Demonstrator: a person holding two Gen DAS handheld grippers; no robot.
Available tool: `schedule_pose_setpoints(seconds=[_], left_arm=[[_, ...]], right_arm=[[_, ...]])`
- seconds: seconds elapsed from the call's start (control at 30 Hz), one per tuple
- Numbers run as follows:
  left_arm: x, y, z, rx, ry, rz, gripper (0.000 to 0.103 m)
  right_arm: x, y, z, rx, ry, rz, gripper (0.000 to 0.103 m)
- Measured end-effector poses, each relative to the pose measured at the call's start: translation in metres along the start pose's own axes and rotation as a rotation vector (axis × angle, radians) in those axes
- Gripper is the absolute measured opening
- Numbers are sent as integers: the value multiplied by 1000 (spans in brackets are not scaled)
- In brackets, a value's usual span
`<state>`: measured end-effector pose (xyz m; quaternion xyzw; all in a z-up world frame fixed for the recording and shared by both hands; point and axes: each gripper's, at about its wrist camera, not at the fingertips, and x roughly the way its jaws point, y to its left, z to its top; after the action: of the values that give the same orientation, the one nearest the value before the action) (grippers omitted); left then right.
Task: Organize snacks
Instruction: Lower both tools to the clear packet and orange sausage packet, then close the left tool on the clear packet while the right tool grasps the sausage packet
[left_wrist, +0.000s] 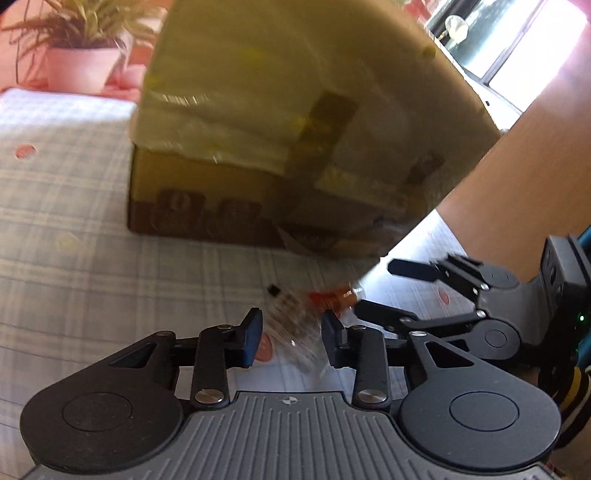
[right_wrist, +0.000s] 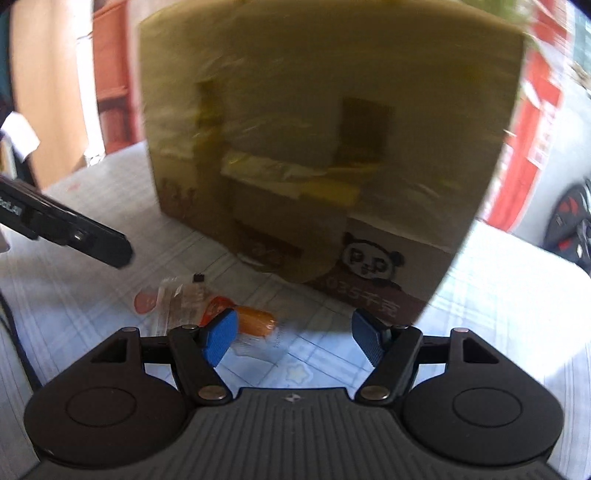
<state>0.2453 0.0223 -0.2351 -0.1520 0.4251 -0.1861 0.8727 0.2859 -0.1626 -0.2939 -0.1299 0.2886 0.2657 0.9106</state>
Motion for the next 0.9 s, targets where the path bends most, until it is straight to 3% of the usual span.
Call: schedule_pose_setpoints(seconds=[0.37, 0.57, 0.9], left_arm=[[9, 2, -6, 4, 29, 6, 36], [10, -2, -7, 7, 33, 15, 36], [19, -10, -7, 17, 57, 32, 36]], right_arm=[[32, 11, 12, -58, 26, 102, 70], [31, -6, 7, 101, 13, 123, 61], [6, -29, -16, 382, 26, 17, 61]])
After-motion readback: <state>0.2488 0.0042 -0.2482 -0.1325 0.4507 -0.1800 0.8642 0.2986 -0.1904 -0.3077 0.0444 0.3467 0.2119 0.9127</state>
